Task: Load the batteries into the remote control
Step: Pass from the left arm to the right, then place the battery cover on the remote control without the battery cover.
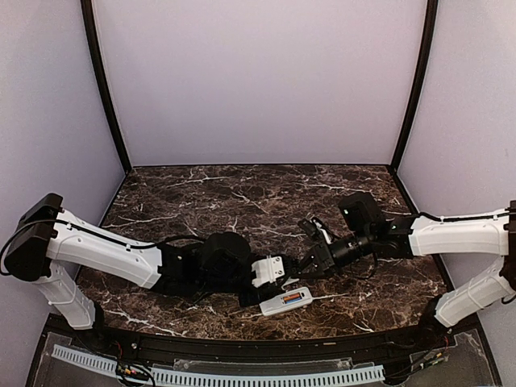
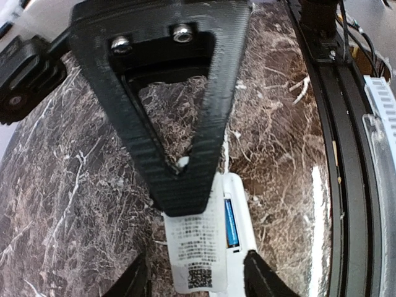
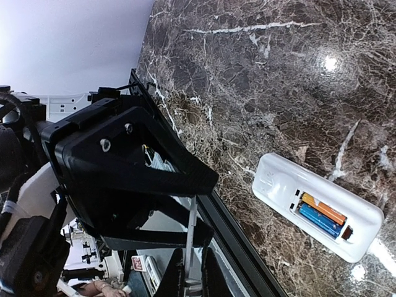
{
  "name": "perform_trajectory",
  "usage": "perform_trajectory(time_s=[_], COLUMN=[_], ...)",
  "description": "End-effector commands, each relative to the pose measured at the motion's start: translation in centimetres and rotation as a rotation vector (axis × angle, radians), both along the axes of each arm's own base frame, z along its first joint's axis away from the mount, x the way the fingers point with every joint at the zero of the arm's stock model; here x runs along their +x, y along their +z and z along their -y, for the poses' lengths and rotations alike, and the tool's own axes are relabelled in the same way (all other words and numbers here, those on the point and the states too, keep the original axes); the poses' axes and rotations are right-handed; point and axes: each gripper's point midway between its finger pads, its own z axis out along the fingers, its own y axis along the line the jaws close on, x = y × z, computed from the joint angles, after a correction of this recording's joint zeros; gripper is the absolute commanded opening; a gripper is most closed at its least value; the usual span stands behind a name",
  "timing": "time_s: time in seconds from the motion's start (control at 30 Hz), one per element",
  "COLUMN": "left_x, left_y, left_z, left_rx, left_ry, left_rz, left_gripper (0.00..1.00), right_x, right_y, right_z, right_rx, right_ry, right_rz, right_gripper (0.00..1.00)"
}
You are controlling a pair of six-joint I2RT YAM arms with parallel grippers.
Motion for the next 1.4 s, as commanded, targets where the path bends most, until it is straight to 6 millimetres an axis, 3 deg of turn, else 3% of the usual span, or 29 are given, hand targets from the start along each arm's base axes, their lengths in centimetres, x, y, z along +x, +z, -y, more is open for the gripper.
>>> perform_trajectory(time_s=[0.0,0.23,0.47,0.77,1.03,1.37], left_x=[0.1,-1.4,-1.3,-3.2,-2.3,-2.0], left_y=[-0.5,-4.7,-8.9,-10.5,-10.6,-11.0], left_z=[-0.7,-3.6,-5.1,-4.8,-4.2,-3.8], left_rx=[0.028,0.127,0.261,0.260,0.219,0.184], left_ry=[0.026,0.062,0.091,0.025,0.020,0.016], left_rz=[-0.015,-0.151,-0.165,-0.269,-0.323,-0.352], left_gripper=[0.58,0.70,0.72,0.77,0.78,0.76], right_x=[0.5,1.5,1.8,1.6,1.3,1.6], right_y=[-0.8,-2.6,-5.2,-6.9,-7.6,-8.3], right_z=[0.9,2.1,2.0,1.7,2.6,2.1], right_rx=[-0.012,-0.014,-0.030,-0.017,-0.035,-0.014], right_ry=[0.003,-0.024,-0.008,0.026,0.014,0.003], right_rz=[-0.012,-0.051,-0.098,-0.136,-0.153,-0.169], right_gripper=[0.00,0.00,0.00,0.00,0.00,0.00])
